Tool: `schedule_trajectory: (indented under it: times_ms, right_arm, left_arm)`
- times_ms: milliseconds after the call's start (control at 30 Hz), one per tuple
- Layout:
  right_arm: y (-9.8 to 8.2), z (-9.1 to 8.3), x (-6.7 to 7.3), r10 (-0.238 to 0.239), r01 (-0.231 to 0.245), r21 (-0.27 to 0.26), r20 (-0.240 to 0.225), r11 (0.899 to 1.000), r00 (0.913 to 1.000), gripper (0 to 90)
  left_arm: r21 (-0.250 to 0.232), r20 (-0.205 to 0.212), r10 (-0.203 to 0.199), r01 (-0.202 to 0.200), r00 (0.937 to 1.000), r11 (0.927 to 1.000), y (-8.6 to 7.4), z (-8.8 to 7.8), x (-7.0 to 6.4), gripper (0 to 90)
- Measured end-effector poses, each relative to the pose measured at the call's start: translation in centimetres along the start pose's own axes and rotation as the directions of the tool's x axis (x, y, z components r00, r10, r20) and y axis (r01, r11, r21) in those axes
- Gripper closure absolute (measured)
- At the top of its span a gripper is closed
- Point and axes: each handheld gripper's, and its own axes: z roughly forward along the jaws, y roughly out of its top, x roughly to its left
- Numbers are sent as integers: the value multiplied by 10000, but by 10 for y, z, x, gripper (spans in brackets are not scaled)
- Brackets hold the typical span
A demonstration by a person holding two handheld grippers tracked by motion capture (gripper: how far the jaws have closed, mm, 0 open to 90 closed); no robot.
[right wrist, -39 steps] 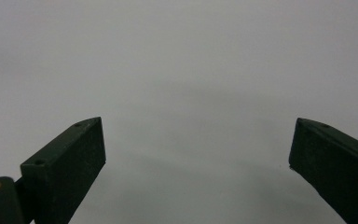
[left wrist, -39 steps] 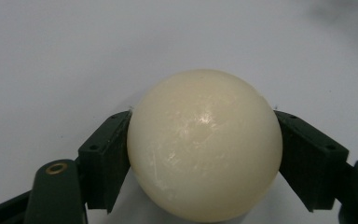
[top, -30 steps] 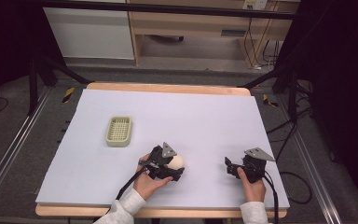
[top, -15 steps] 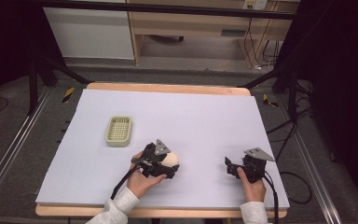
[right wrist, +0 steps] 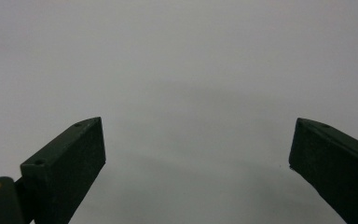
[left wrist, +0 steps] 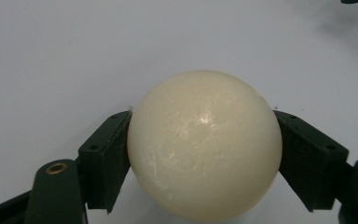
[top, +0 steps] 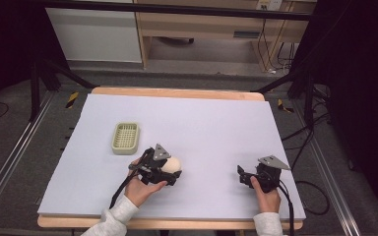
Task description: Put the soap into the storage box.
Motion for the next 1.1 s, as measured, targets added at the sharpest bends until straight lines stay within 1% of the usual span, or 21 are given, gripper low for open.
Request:
schedule_trajectory:
  times_ms: [100, 200, 533, 600, 667, 767, 800, 833, 967, 1033, 1067, 1100]
  right_arm:
    - [0, 0, 0, -2, 2, -8, 4, 10000, 10000, 40]
    - [0, 0, 0, -26, 26, -10, 21, 10000, 10000, 40]
    - [0, 0, 0, -22, 22, 3, -9, 10000, 10000, 40]
    - [0, 0, 0, -24, 24, 4, -11, 10000, 10000, 40]
    - [0, 0, 0, -19, 19, 3, -16, 10000, 10000, 40]
    - [0, 0, 0, -33, 33, 9, -32, 10000, 10000, 40]
    - [0, 0, 0, -33, 33, 9, -32, 10000, 10000, 40]
    - [0, 0, 0, -45, 45, 7, -25, 10000, 10000, 40]
    - [0, 0, 0, -49, 49, 6, -10, 10000, 10000, 40]
    - [0, 0, 0, -53, 53, 3, 9, 10000, 10000, 40]
    - [0, 0, 0, -53, 53, 3, 9, 10000, 10000, 40]
    - [0, 0, 0, -59, 59, 1, 17, 10000, 10000, 40]
  left_arm:
    - [-34, 7, -73, 73, 10000, 10000, -1, -3, 3, 237]
    - [-42, -64, -34, 34, 10000, 10000, -2, -6, 7, 237]
    - [-168, -216, -259, 256, 9994, 9995, -4, -13, 23, 237]
    - [-223, -257, -388, 382, 9989, 9990, -5, -15, 26, 238]
    - [-262, -311, -429, 421, 9986, 9988, -5, -17, 29, 238]
    - [-430, -384, -601, 584, 9975, 9974, -4, -22, 35, 238]
    - [-430, -384, -601, 584, 9975, 9974, -4, -22, 35, 238]
    - [-517, -409, -672, 650, 9969, 9965, -3, -25, 39, 238]
    - [-730, -500, -890, 853, 9948, 9937, -2, -31, 46, 238]
    - [-780, -564, -969, 924, 9937, 9927, -2, -34, 50, 238]
    - [-780, -564, -969, 924, 9937, 9927, -2, -34, 50, 238]
    - [-812, -622, -1049, 997, 9925, 9917, -2, -36, 54, 238]
